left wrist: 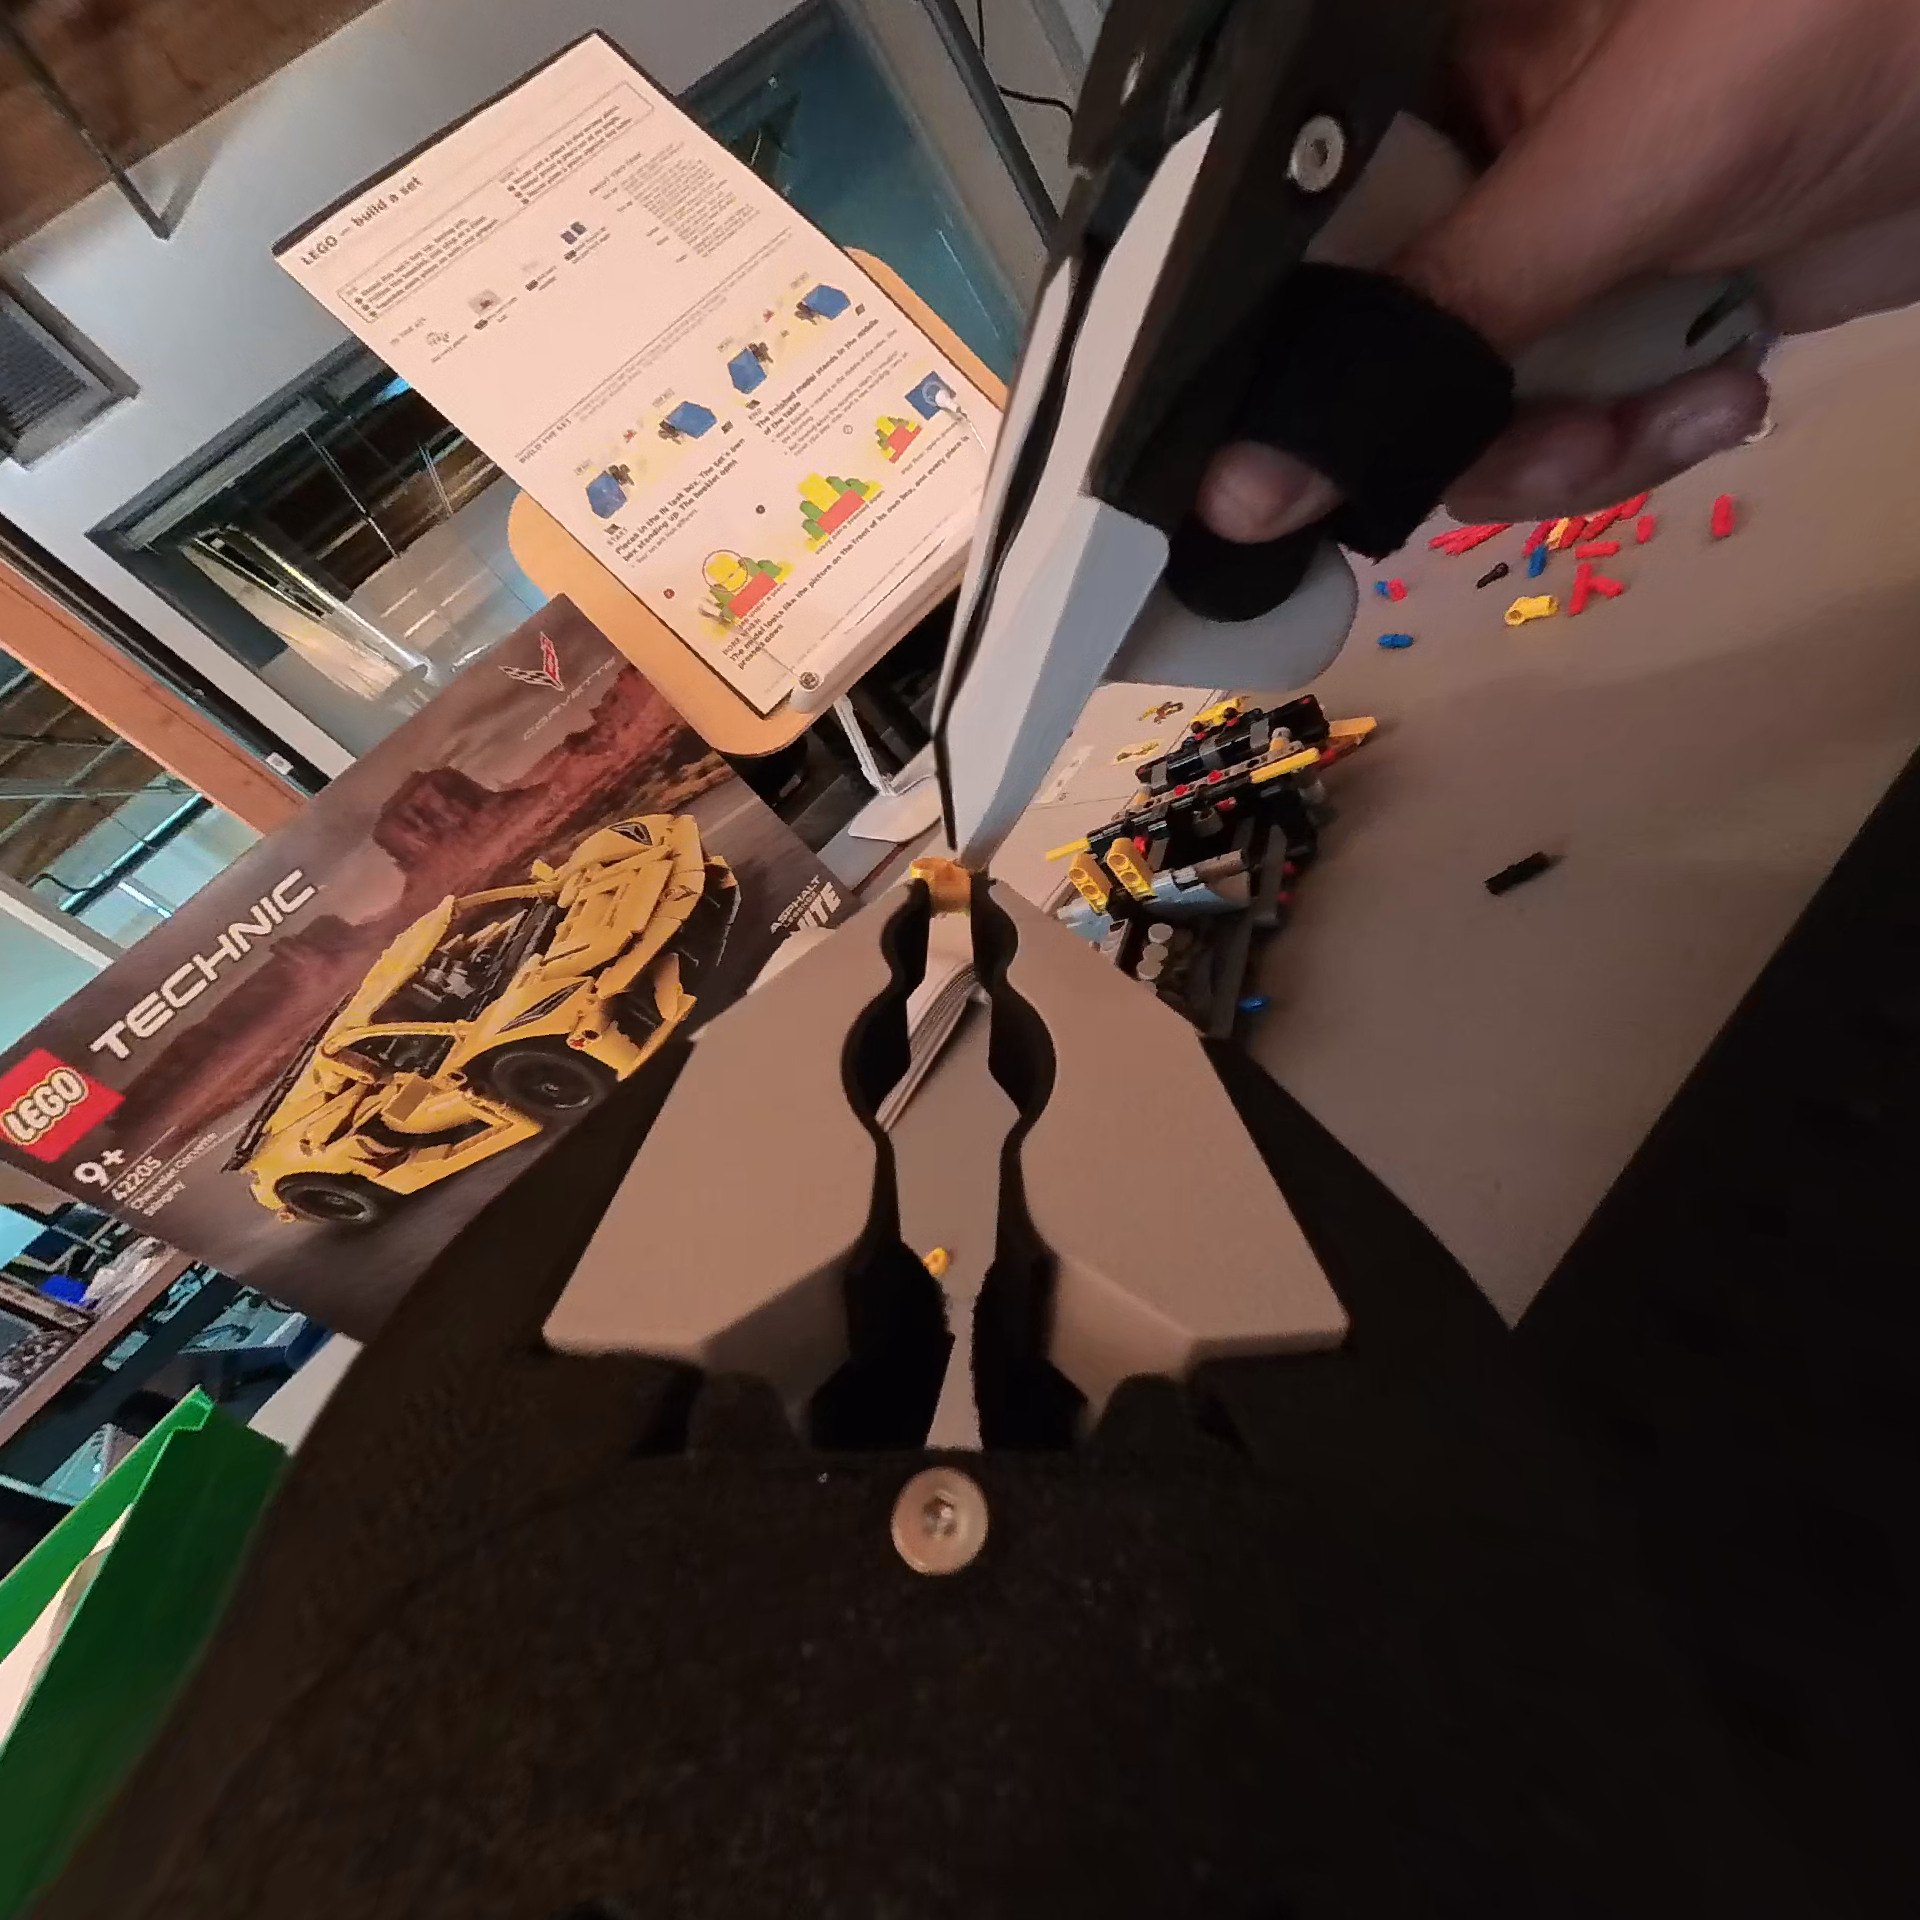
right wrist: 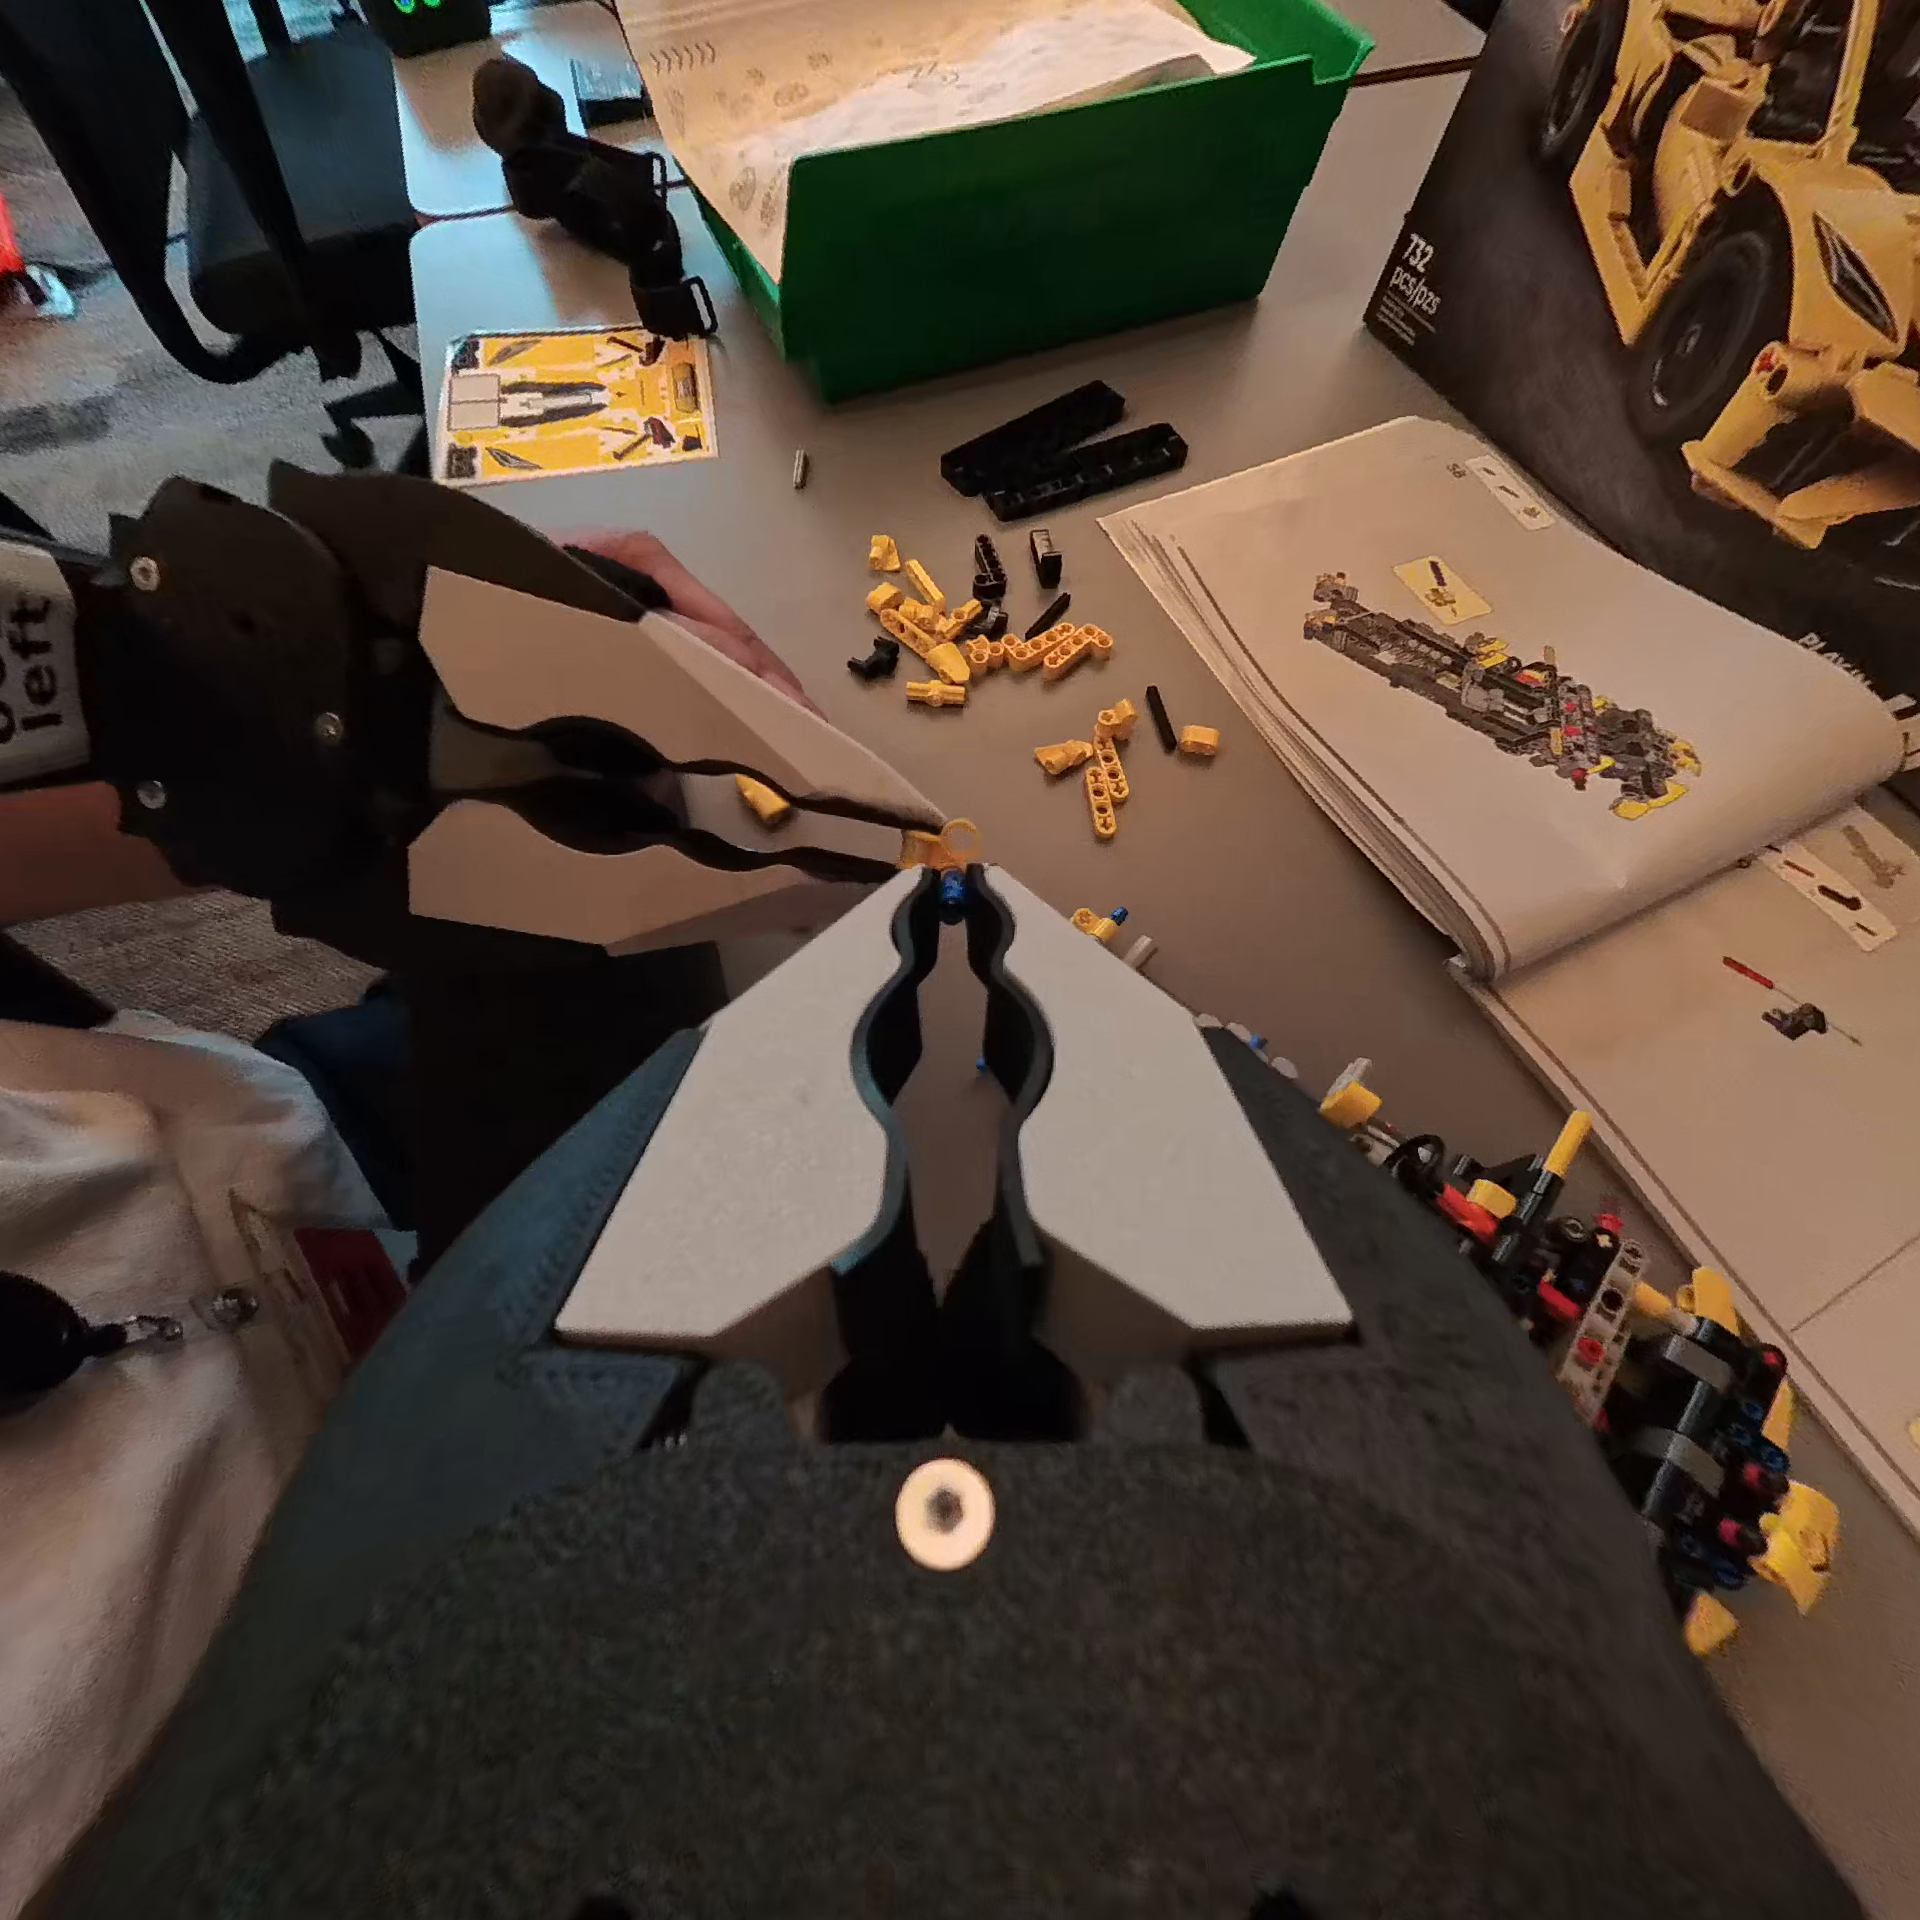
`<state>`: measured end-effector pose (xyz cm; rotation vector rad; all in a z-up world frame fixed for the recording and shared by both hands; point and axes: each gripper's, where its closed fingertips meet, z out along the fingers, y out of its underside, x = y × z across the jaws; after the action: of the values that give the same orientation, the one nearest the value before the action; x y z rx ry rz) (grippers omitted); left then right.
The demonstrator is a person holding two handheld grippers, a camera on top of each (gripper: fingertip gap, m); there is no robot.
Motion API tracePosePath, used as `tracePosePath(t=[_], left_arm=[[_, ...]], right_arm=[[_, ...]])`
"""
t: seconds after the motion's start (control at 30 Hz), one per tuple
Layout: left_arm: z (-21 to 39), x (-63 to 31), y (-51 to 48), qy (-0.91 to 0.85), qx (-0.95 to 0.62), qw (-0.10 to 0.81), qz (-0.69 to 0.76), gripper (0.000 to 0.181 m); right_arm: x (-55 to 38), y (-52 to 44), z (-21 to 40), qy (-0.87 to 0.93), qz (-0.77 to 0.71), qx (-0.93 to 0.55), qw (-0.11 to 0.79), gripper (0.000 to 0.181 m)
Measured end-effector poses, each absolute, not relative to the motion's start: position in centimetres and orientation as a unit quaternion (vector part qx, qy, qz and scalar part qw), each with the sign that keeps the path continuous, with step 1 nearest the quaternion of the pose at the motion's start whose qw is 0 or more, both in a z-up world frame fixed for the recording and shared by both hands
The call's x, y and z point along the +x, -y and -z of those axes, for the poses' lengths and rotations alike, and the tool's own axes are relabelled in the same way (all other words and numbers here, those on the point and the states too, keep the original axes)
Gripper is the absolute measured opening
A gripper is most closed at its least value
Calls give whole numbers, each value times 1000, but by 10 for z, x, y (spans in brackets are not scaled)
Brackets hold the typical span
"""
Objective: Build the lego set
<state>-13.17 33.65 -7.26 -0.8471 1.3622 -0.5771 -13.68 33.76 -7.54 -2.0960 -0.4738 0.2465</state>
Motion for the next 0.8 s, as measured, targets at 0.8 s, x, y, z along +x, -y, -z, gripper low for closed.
tracePosePath(t=[0.8], left_arm=[[63,-134,-329,-580,-368,670,281,9]], right_arm=[[-140,-333,67,60,-264,-854,445,5]])
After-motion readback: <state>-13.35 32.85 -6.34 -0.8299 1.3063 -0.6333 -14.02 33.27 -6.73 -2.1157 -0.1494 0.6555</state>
